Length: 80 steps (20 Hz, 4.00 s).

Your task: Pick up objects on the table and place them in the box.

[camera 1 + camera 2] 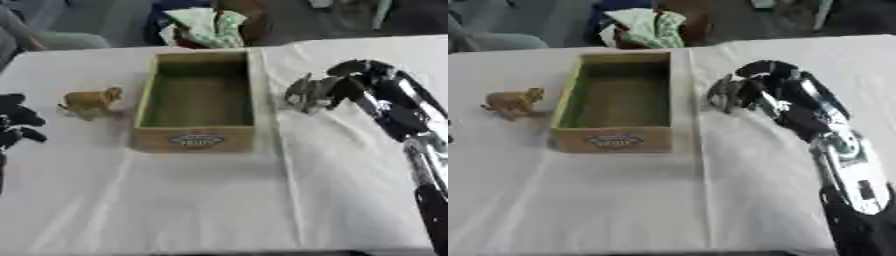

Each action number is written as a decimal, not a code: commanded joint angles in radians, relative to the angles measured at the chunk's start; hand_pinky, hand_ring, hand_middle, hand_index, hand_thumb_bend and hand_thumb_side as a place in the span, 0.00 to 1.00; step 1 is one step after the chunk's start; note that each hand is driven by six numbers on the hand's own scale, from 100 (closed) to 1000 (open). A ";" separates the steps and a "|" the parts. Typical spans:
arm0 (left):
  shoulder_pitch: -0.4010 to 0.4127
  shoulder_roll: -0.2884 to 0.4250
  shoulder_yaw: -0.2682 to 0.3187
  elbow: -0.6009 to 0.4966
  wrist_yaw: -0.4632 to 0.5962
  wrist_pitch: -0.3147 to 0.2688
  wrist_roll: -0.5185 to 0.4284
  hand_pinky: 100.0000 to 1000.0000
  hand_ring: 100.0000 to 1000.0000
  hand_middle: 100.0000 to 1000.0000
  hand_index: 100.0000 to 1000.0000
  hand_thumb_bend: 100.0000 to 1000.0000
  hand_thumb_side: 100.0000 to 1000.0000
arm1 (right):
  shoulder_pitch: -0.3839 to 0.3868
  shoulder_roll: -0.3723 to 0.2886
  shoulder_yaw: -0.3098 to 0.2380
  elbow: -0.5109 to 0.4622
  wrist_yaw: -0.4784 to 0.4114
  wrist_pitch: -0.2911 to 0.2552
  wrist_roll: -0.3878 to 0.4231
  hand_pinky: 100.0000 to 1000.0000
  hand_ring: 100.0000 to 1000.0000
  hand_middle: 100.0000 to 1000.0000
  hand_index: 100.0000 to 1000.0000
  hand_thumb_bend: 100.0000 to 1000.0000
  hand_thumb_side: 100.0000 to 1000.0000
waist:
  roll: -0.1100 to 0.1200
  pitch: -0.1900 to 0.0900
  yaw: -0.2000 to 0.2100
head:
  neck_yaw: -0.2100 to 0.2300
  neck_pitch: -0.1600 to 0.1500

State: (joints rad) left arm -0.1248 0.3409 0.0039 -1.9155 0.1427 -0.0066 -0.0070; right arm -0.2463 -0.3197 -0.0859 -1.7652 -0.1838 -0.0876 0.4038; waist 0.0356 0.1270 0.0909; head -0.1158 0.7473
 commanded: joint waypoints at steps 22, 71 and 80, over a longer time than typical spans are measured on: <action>-0.375 0.512 -0.084 0.481 -0.529 -0.192 -0.259 0.65 0.71 0.66 0.82 0.29 0.29 | 0.002 -0.019 0.011 -0.012 0.002 -0.002 0.019 0.45 0.55 0.66 0.65 0.22 0.34 | 0.013 -0.028 -0.036 | 0.004 0.019; -0.622 0.216 -0.085 1.079 -1.151 -0.277 -0.055 0.62 0.53 0.46 0.69 0.00 0.04 | -0.032 -0.023 0.045 -0.011 0.010 -0.027 0.060 0.45 0.55 0.66 0.65 0.19 0.35 | 0.002 0.025 -0.144 | 0.036 0.004; -0.624 0.234 -0.081 0.989 -1.047 -0.255 -0.033 0.55 0.47 0.35 0.61 0.00 0.11 | -0.029 -0.020 0.041 -0.011 0.006 -0.022 0.056 0.45 0.55 0.66 0.65 0.19 0.34 | 0.003 0.015 -0.137 | 0.034 0.007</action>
State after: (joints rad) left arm -0.7299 0.5367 -0.0860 -0.8907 -0.9253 -0.2660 -0.0403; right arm -0.2642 -0.3213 -0.0370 -1.7641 -0.1769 -0.1094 0.4609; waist 0.0385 0.1596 -0.0476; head -0.0812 0.7556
